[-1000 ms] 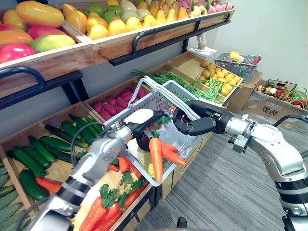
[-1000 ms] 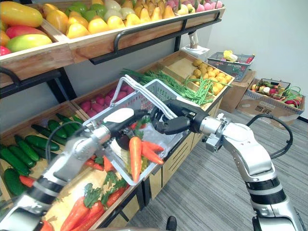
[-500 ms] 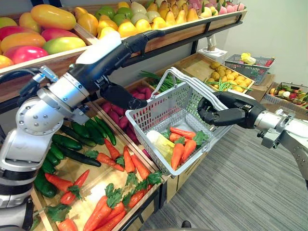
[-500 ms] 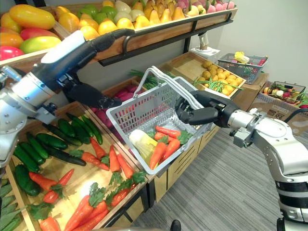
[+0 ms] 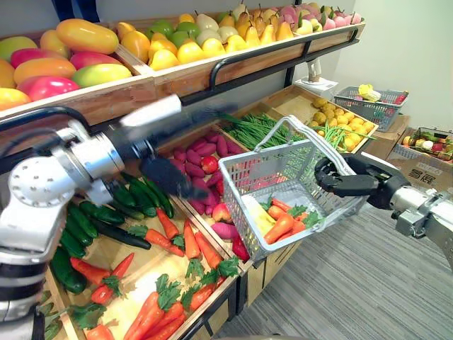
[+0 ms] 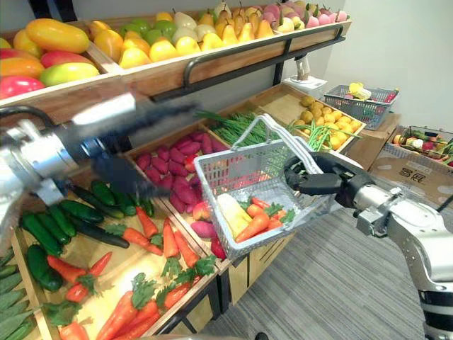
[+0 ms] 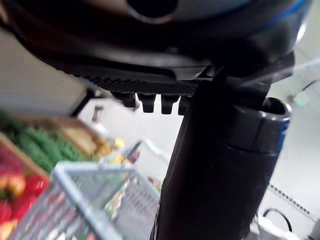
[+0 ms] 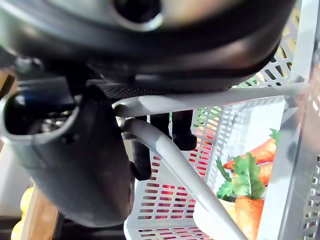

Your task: Pick vegetable in the basket

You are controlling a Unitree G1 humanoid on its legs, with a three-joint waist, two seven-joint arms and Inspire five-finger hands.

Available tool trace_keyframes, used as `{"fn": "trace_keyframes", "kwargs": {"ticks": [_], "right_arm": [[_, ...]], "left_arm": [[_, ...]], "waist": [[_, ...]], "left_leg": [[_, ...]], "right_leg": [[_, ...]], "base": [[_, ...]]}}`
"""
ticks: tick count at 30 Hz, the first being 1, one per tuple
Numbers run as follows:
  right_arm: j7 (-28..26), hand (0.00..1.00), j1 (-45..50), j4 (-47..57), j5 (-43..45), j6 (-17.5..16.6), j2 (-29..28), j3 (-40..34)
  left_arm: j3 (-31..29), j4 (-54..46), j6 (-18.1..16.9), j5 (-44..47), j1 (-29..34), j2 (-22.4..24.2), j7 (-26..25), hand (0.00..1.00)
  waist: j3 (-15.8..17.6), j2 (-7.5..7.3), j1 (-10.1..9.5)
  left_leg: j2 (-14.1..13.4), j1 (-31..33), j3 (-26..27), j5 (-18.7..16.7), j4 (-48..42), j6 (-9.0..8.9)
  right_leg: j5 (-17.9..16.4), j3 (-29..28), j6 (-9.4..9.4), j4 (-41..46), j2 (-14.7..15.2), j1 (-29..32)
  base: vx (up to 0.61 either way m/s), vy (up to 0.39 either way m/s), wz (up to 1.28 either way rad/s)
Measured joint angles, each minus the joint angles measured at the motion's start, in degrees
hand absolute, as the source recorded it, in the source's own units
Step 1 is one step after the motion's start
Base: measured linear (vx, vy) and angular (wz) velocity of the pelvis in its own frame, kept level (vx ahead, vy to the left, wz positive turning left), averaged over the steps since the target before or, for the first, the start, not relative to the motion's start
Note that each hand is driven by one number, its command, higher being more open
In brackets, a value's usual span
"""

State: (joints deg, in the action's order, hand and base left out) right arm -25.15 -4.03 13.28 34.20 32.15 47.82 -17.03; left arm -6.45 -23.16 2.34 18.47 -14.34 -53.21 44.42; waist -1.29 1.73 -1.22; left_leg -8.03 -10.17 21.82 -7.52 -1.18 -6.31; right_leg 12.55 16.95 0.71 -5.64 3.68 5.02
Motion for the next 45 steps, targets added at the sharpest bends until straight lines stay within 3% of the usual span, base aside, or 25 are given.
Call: {"fn": "trace_keyframes", "kwargs": {"ticks": [6,12,18,25,31,37,45], "right_arm": [[5.75,0.0,5.43,-1.22,1.97,-2.22,-1.21,-5.15],[8.83,0.0,8.32,-1.68,2.42,-3.93,-1.22,-8.58],[9.23,0.0,13.02,-1.64,2.37,-4.08,-3.28,-15.25],[7.84,0.0,20.27,-2.15,2.09,-4.06,-9.94,-20.3],[4.83,0.0,21.75,-7.42,1.07,-3.87,-17.73,-22.43],[1.63,0.0,20.67,-24.9,-5.5,-1.89,-23.12,-22.46],[3.97,0.0,20.22,-41.83,-9.35,-1.34,-26.1,-18.79]], "left_arm": [[1.55,0.03,4.62,0.14,6.62,2.43,6.46,1.0],[1.94,0.04,4.14,-1.2,7.22,2.47,8.86,1.0],[2.7,0.61,3.88,-3.4,9.9,2.54,5.34,1.0],[-8.93,5.95,3.13,-5.75,16.82,8.49,-0.99,1.0],[-19.62,10.01,0.68,-7.85,23.05,16.4,-10.18,1.0],[-26.84,17.58,0.18,-7.85,25.83,22.93,-17.86,1.0],[-28.68,20.04,0.18,-7.85,29.14,26.06,-19.58,1.0]], "waist": [[0.0,0.01,0.13],[0.02,-0.07,0.29],[0.05,-0.15,0.42],[0.06,-0.1,1.01],[0.09,-0.17,1.35],[0.21,-0.05,0.22],[1.76,0.84,-1.58]], "left_leg": [[-0.12,-0.25,0.83,0.03,0.05,-0.06],[-0.1,-0.77,1.95,-0.1,0.1,-0.14],[-0.68,-0.79,3.22,-0.71,-0.62,-0.52],[-1.27,-0.55,4.36,-1.26,-1.21,-0.85],[-1.38,0.37,4.24,-1.71,-1.7,-0.56],[-1.23,1.46,2.3,-1.78,-2.05,-0.39],[0.04,3.71,-2.23,-2.38,-3.29,1.24]], "right_leg": [[0.14,-0.4,-0.29,0.02,-0.49,0.05],[0.17,-1.43,-0.25,0.02,-0.77,0.05],[-0.04,-2.52,-0.11,0.02,-1.62,0.4],[-0.16,-3.34,-0.32,0.02,-2.41,1.03],[-0.24,-3.46,-0.45,0.01,-2.56,1.81],[-0.01,-2.42,-0.79,0.01,-2.16,1.99],[0.18,0.89,-0.38,-0.03,0.2,1.25]], "base": [[-0.01,0.009,-0.03],[-0.04,0.017,-0.09],[-0.04,0.006,-0.12],[-0.03,0.01,-0.08],[-0.04,0.021,0.0],[-0.04,0.02,0.12],[-0.08,0.036,0.26]]}}
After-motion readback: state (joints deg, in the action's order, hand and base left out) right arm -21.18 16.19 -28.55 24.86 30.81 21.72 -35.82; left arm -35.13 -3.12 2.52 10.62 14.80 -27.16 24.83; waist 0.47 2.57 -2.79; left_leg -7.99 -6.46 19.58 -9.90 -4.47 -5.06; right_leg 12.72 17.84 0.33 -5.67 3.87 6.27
